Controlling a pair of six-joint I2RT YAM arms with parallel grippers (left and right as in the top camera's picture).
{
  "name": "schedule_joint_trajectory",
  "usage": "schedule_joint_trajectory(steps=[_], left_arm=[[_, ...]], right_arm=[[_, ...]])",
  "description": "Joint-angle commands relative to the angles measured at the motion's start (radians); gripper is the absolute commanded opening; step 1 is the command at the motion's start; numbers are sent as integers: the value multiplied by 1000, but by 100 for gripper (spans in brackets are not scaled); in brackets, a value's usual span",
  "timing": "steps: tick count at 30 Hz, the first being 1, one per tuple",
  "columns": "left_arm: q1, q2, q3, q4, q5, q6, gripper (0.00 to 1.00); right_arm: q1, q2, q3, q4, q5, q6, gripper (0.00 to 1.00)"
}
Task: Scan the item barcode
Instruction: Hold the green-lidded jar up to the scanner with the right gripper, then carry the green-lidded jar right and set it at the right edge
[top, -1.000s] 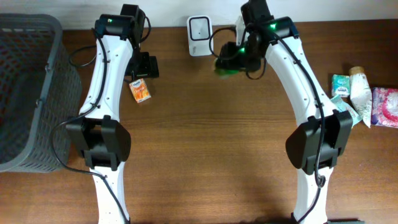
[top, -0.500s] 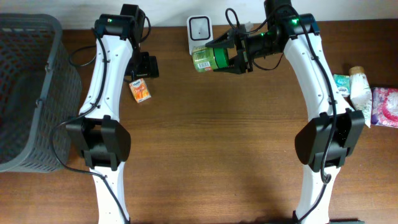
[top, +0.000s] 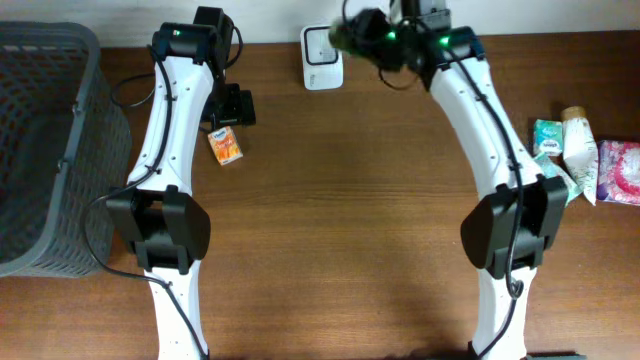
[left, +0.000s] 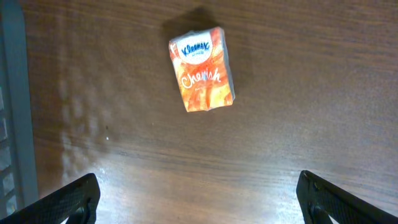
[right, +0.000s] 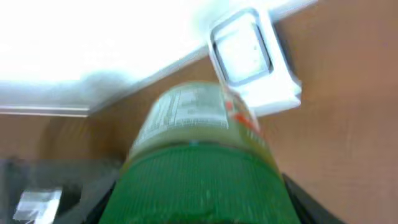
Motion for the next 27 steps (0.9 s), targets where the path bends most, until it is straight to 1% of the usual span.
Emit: schedule_joint_trajectory(steps=[1,3,4,6,8,11,12,13,14,16,18,19,20,22,23,25,26,27], left_arm=[[0,-21,19,2,-11,-3,99],[0,-21,19,2,-11,-3,99],[0,-21,19,2,-11,-3,99],[0,-21,19,2,-11,-3,99],[0,-21,19,2,-11,-3,99],[0,-21,19,2,-11,-3,99],[0,-21,19,2,-11,-3,99],[0,-21,19,2,-11,-3,99],[0,-21,19,2,-11,-3,99],[0,-21,19,2,-11,-3,99],[0,-21,19,2,-11,-3,99],[0,-21,19,2,-11,-3,99],[0,-21,19,2,-11,-3,99],[0,-21,19,2,-11,-3,99],[0,-21,19,2,-11,-3,99],[0,-21,19,2,-11,-3,99],[0,-21,19,2,-11,-3,99],[0,-21,19,2,-11,-3,99]], right_arm=[[67,56,19,191,278,-181,50],[97,134,19,372,378,-227,49],[100,173,19,446,386,-227,48],[98,238,19,573,389,-228,47],[104,284,19,657,388,-260,47],[107,321,19,695,389,-261,49],[107,321,19,710,389,-302,51],[107,321,19,717,389,-313,51],[104,320,19,718,388,-312,48],[100,291,20,706,388,-312,46],[76,209,20,590,389,-312,46],[54,159,20,491,389,-312,45],[22,103,20,370,389,-312,43],[-82,-7,20,53,389,-304,43],[-113,-22,20,-14,389,-304,43],[-255,-34,19,-283,389,-305,42],[-319,-27,19,-385,388,-305,40],[-370,-20,17,-454,389,-305,41]])
